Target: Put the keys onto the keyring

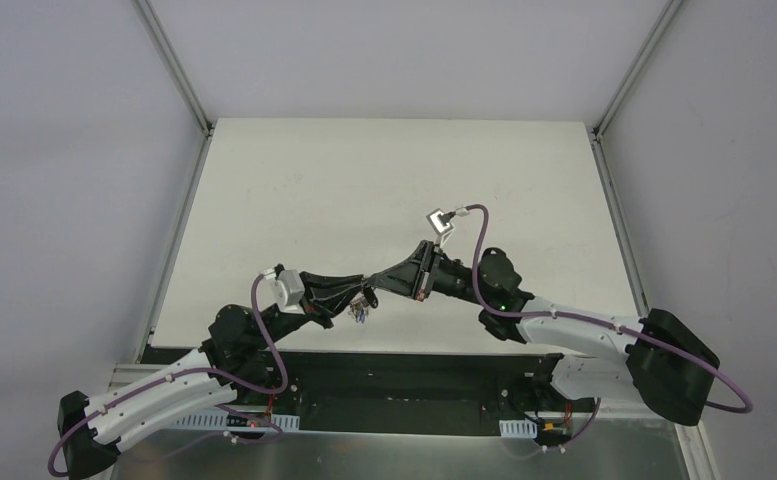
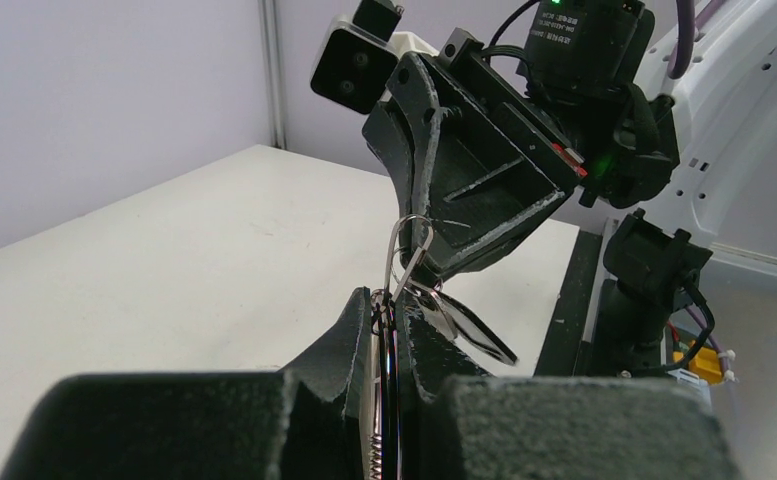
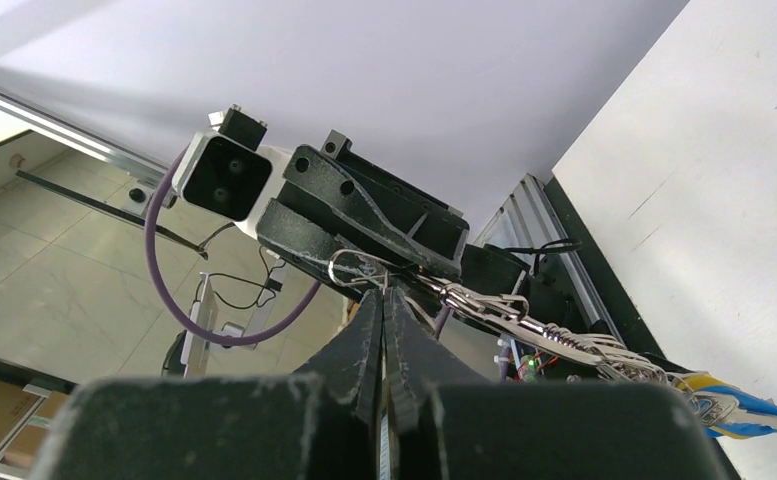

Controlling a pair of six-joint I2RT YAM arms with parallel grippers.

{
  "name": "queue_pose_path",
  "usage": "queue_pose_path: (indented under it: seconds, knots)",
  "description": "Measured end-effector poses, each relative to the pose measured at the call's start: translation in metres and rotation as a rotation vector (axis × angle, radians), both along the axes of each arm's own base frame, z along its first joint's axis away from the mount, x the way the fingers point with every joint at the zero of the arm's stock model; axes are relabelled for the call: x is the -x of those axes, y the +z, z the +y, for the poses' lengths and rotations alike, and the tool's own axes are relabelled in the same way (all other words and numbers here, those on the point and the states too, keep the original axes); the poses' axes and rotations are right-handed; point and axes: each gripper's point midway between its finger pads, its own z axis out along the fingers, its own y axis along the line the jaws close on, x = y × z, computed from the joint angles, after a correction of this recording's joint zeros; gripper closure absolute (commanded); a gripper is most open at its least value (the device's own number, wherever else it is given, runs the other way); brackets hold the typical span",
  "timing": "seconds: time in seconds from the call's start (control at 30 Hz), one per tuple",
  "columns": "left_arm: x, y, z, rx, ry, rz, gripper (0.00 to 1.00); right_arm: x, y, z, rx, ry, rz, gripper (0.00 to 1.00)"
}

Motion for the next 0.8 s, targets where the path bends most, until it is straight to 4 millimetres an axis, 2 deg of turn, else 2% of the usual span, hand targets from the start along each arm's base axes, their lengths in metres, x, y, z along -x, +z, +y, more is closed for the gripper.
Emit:
queue_pose_path:
  seconds: [0.8]
  knots:
    - [-0.001, 0.007, 0.001, 0.026, 0.008, -0.016, 1.0, 0.001, 0.011, 0.002, -0.068, 0.028, 0.032, 1.0]
